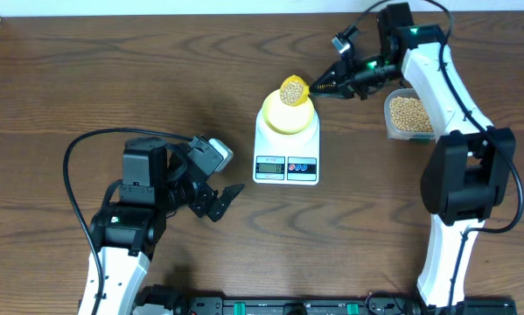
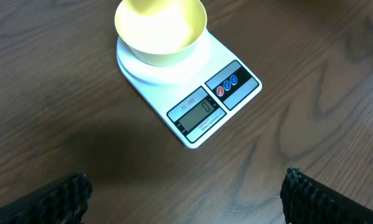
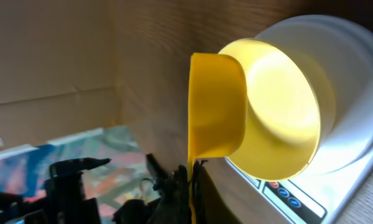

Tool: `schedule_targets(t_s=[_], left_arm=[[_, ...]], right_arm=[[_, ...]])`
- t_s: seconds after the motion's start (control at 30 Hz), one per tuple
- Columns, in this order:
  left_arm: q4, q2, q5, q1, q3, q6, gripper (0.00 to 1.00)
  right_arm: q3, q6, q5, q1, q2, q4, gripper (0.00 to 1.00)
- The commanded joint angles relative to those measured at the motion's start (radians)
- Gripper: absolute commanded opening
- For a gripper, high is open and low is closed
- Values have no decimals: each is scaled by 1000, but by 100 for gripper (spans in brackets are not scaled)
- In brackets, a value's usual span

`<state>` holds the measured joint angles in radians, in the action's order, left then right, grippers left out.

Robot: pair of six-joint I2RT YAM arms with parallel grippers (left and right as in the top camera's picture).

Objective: Scoop item into bowl and weigh 50g on scale
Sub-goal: 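Tilt the scoop over the yellow bowl to pour soybeans in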

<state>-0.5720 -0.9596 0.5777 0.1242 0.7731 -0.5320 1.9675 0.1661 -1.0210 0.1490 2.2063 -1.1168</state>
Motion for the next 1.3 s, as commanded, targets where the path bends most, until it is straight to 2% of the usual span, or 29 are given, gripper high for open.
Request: schedule_targets(t_s=[0.0,0.27,0.4,0.73,1.27], left_arm=[[2,-2,13,-6,10,-6,99],[2,-2,13,-6,10,-6,99],[2,-2,14,-6,10,-6,99],[2,-2,13,-6,10,-6,99],[2,-2,13,-6,10,-6,99]], right_arm=[[72,8,57,21,2,-4,1],[116,-17,103,37,0,-66,1],[129,-93,137,49,-3,-124,1],[245,-124,405,132,-3,-219,1],[287,-138,657,242,-3,-260,1]])
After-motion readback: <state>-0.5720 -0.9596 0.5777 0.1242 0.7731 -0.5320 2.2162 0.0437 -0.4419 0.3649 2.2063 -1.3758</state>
